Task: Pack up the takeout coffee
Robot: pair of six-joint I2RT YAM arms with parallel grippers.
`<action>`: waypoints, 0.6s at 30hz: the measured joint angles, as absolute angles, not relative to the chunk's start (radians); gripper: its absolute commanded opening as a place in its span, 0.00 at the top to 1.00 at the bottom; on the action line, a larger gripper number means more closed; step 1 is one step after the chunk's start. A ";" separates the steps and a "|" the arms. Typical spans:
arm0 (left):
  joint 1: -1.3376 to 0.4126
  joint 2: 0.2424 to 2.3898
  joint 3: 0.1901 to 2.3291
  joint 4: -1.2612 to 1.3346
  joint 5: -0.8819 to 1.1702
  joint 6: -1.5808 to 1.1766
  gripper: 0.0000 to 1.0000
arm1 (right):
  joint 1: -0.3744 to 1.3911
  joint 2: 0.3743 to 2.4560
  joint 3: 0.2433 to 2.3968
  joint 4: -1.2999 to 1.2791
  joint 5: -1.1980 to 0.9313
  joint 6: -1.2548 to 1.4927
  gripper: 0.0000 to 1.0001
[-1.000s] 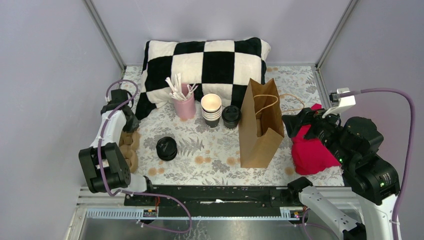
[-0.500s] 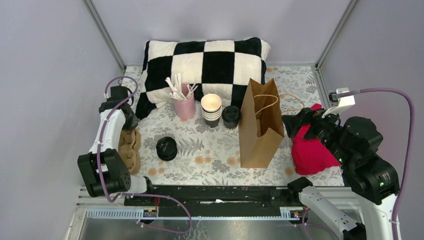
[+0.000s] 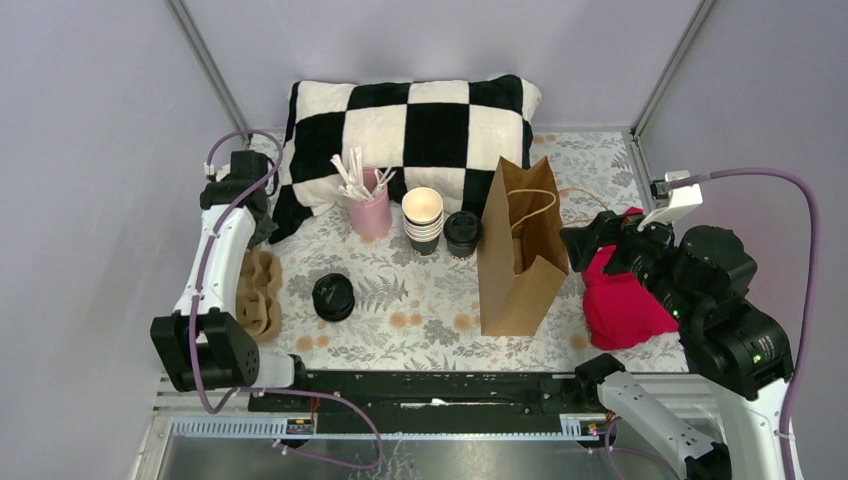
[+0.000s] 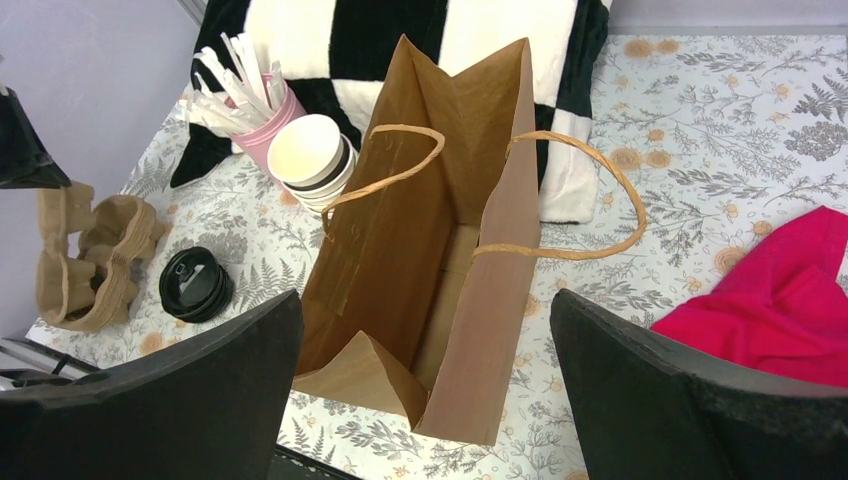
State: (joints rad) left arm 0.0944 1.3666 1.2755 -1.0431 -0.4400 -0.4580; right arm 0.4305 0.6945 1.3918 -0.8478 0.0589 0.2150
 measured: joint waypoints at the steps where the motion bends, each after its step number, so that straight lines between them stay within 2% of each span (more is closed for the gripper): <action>1: 0.084 1.364 1.289 -1.054 -0.460 -0.467 1.00 | 0.430 0.696 1.391 -0.848 0.059 0.215 0.00; 12: 0.034 1.273 1.413 -1.158 -0.564 -0.524 1.00 | 0.430 0.716 1.389 -0.848 0.059 0.215 0.00; 18: 0.022 1.135 1.545 -1.085 -0.358 -0.504 1.00 | 0.431 0.723 1.389 -0.849 0.076 0.205 0.00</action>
State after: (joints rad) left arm 0.0223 1.1355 1.5452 -1.0851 -0.3576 -0.5041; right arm 0.4313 0.7227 1.3891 -0.8486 0.0765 0.2054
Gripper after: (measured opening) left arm 0.102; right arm 0.994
